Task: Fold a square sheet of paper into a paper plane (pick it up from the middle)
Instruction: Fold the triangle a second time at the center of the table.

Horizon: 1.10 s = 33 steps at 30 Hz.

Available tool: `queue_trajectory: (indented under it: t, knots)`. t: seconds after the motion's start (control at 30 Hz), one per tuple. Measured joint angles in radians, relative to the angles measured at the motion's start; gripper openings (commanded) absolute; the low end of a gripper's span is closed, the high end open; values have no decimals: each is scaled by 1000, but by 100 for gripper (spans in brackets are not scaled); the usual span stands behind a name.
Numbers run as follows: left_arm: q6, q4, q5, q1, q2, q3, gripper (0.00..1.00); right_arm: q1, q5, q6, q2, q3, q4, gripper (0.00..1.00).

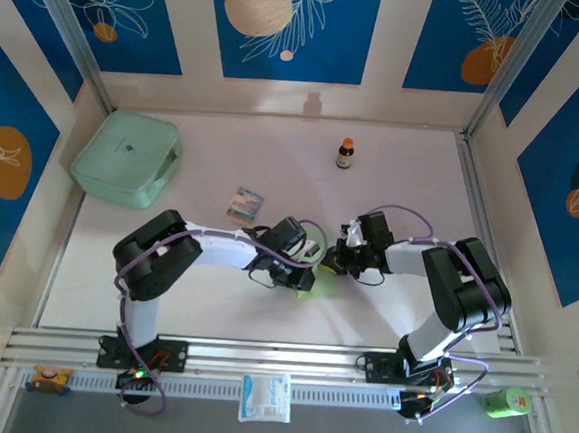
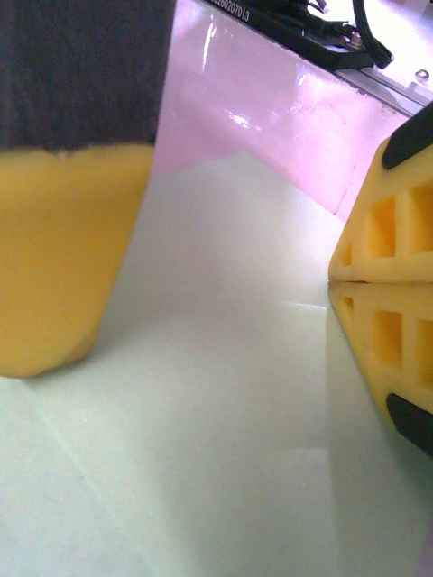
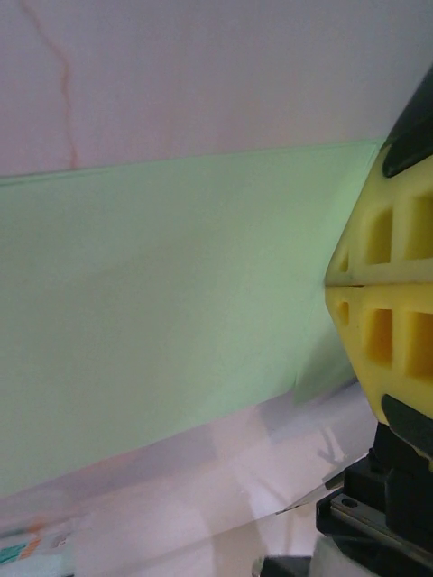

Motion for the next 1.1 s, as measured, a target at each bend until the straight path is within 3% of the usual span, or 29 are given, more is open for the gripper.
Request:
queue_trajectory:
  t: [0.67,0.83,1.1]
  knots:
    - [81,-104,-7,-9,-155,-124,5,-14,-7,1,-5,-5,3,1]
    - [90,-105,-56,-3,-243,-124,4,-11,26,-4,-56,21,-76,12]
    - [67,-60,-61,77,-217,-71,6,-2,119,16,-333,31,-219,38]
